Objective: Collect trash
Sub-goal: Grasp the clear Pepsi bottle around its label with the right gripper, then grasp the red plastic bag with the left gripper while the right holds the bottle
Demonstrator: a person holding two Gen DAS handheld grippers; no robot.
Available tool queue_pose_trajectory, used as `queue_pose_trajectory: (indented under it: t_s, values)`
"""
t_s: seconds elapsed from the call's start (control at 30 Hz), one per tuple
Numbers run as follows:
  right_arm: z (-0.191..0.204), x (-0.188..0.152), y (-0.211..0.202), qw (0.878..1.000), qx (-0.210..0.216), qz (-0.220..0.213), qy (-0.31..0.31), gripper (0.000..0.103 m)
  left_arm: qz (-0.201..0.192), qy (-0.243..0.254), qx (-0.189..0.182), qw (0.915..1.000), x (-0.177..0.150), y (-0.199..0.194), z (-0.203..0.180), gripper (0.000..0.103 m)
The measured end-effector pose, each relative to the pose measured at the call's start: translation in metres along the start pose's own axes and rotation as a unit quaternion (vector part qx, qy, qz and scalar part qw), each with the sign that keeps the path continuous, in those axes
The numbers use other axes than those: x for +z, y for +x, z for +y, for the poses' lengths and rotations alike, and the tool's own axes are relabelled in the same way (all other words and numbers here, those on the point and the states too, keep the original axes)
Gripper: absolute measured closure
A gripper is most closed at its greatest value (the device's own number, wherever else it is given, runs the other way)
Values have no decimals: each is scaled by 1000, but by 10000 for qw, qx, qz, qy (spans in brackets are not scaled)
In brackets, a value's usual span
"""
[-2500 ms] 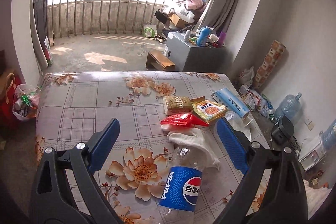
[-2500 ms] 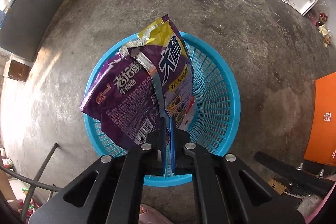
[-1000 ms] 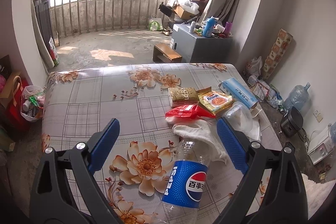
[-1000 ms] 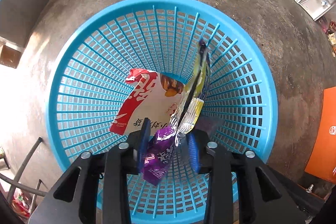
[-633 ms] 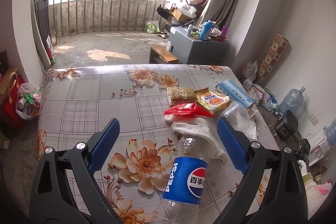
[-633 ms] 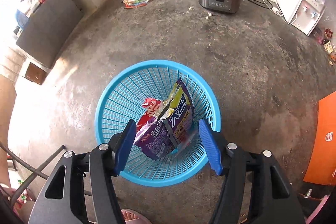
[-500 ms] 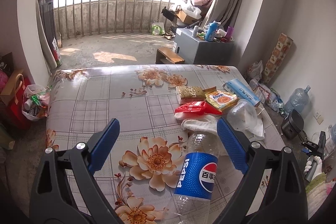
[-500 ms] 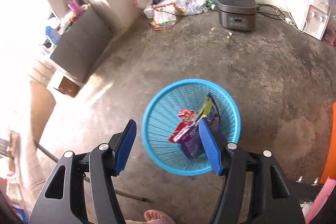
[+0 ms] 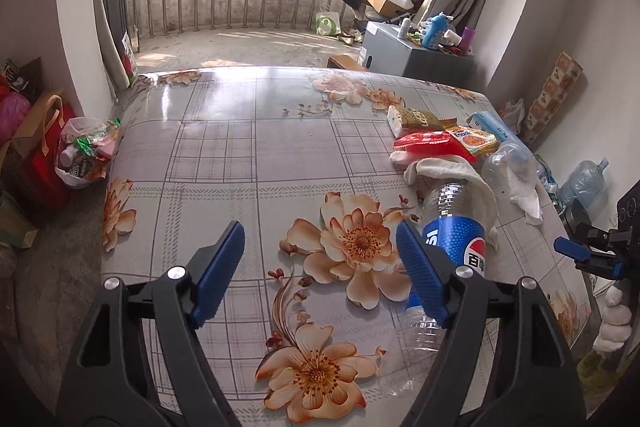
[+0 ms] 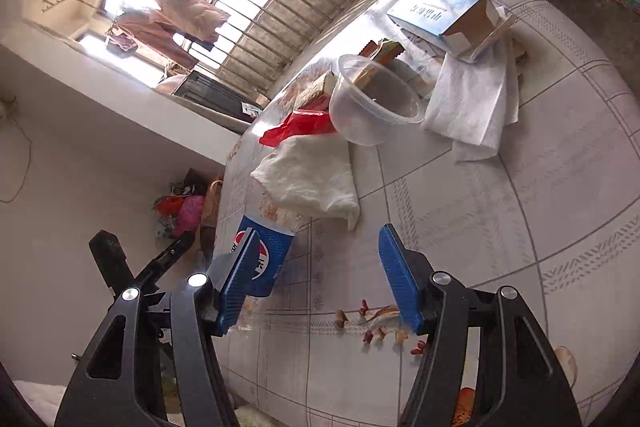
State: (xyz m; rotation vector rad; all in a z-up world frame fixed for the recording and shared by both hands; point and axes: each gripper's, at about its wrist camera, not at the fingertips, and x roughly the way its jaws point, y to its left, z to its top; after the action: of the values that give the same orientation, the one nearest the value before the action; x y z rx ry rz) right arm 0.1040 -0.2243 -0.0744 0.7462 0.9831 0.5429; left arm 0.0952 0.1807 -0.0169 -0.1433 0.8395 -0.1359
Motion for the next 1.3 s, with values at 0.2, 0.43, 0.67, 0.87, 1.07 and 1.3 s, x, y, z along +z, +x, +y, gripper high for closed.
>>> queue_pose_trajectory:
  t_s: [0.2,0.43,0.67,0.87,1.07,1.3]
  values:
    - [31,-9,81,9960,361,716,392,43,641,-81,-594,9961,-19,36,-2,63]
    - [41,-17,114,9931,300,1017,503,43,1177,1,-1301,9845,-43,53,-22,76]
    - [22,-16,99,9900,446,1180,635,44,1363,327,-1636,9765,-59,46,-55,77]
    - [9,-28,63,9854,367,1549,610,45,1665,892,-2089,9595,-82,33,-101,77]
    - [-15,-53,9,9798,382,1777,833,45,2133,1406,-2782,9259,-109,23,-152,77]
    - [-44,-78,-47,9836,214,1369,1156,45,1840,1617,-2905,9250,-92,11,-168,76]
